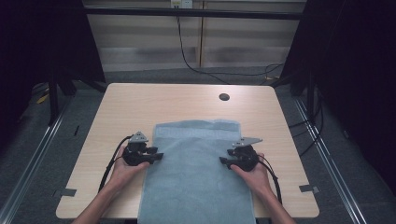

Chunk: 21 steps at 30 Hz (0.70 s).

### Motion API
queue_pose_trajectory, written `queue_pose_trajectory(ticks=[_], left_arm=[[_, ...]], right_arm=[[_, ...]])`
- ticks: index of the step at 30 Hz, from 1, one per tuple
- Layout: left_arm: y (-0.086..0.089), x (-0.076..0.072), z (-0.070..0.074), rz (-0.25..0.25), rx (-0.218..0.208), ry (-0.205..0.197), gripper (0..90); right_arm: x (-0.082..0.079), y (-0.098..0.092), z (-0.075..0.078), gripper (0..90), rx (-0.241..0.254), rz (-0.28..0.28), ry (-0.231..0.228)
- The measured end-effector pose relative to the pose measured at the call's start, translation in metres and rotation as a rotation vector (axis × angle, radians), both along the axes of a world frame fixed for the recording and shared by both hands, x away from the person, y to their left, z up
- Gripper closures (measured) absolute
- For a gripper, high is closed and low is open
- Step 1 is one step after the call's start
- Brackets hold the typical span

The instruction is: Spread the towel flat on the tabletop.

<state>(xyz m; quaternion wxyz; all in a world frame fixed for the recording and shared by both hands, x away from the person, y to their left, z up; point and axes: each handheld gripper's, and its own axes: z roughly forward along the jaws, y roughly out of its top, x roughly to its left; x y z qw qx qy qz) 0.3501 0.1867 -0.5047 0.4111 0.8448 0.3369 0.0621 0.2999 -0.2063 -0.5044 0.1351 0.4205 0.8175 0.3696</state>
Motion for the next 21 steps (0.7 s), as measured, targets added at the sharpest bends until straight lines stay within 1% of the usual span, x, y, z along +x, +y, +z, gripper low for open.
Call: queue_pose_trajectory(ticks=[2,4,6,8,9,10,11,12,13,14,17,18,20,21], left_arm=[[-0.001,-0.002,0.0,0.005,0.006,-0.012,58.1],[-0.003,-0.004,0.0,-0.006,0.005,0.001,56.9],[-0.004,-0.006,0.001,-0.014,0.013,-0.006,56.4],[-0.004,-0.013,0.002,-0.03,0.012,0.008,56.4],[-0.004,-0.017,0.002,-0.036,0.017,0.008,56.4],[-0.004,-0.02,0.003,-0.046,0.023,0.006,56.4],[-0.004,-0.02,0.003,-0.046,0.023,0.006,56.4],[-0.003,-0.027,0.003,-0.059,0.031,-0.001,56.4],[-0.002,-0.031,0.004,-0.049,0.042,0.0,56.5],[-0.001,-0.033,0.004,-0.048,0.048,-0.01,57.8],[0.0,-0.037,0.004,-0.05,0.048,-0.013,58.0],[0.001,-0.04,0.005,-0.055,0.04,0.009,57.8],[0.005,-0.043,0.004,-0.064,0.017,0.019,57.8],[0.006,-0.045,0.004,-0.068,0.012,0.031,57.8]], right_arm=[[-0.006,-0.004,0.0,49.8,0.007,0.005,0.002],[-0.011,-0.005,0.0,49.5,0.01,0.01,-0.004],[-0.016,-0.006,0.0,49.1,0.005,0.017,-0.009],[-0.019,-0.007,0.001,49.0,0.007,0.029,0.004],[-0.02,-0.007,0.001,48.6,0.008,0.032,0.006],[-0.022,-0.008,0.001,48.3,0.021,0.035,0.011],[-0.023,-0.008,0.001,48.4,0.023,0.036,0.013],[-0.025,-0.008,0.0,48.4,0.025,0.04,0.008],[-0.028,-0.008,0.0,48.4,0.027,0.042,0.009],[-0.03,-0.008,0.0,48.4,0.029,0.046,0.008],[-0.035,-0.006,0.001,48.4,0.02,0.051,0.005],[-0.037,-0.005,0.001,48.4,0.016,0.053,0.005],[-0.041,-0.003,0.001,48.1,0.016,0.059,0.005],[-0.044,-0.003,0.002,47.9,0.017,0.063,0.011]])
